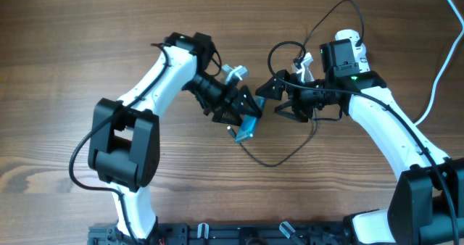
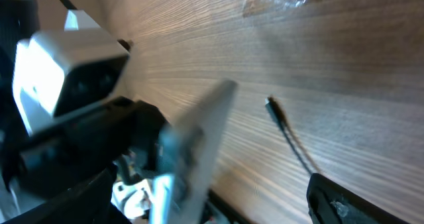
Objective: Plug charger to phone and switch on socket
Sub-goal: 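Bring the right gripper to the phone's bottom edge beside the left gripper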
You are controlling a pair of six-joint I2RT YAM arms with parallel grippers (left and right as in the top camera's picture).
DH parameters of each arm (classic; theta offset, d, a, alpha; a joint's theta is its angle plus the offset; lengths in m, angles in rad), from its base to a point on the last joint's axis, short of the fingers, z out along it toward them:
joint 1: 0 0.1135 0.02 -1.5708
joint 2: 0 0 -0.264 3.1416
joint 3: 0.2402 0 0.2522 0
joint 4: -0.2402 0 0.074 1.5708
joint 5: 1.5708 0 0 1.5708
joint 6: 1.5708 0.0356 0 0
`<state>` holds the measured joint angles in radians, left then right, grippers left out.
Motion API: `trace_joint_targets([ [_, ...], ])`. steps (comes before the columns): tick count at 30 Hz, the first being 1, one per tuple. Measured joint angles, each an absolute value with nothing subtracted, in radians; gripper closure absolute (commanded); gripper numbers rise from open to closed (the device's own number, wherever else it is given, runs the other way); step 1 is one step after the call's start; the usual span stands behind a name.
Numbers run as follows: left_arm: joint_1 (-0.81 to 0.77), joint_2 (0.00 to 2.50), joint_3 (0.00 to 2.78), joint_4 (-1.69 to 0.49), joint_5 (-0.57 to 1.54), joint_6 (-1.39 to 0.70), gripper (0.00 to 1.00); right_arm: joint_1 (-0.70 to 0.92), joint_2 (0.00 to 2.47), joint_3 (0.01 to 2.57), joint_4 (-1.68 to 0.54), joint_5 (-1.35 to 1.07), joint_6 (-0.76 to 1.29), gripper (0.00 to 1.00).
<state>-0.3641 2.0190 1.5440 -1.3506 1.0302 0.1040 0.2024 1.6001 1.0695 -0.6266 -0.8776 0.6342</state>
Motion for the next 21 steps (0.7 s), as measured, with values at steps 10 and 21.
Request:
trace_joint_targets([
  [10, -0.411, 2.019, 1.544, -1.341, 1.017, 0.127, 0.74, 0.242, 1.6, 1.069, -0.681, -0.84, 0.763, 0.5],
  [21, -0.412, 2.019, 1.544, -1.32, 0.918, 0.139, 0.74, 0.354, 1.6, 1.069, -0.688, -0.657, 0.849, 0.65],
])
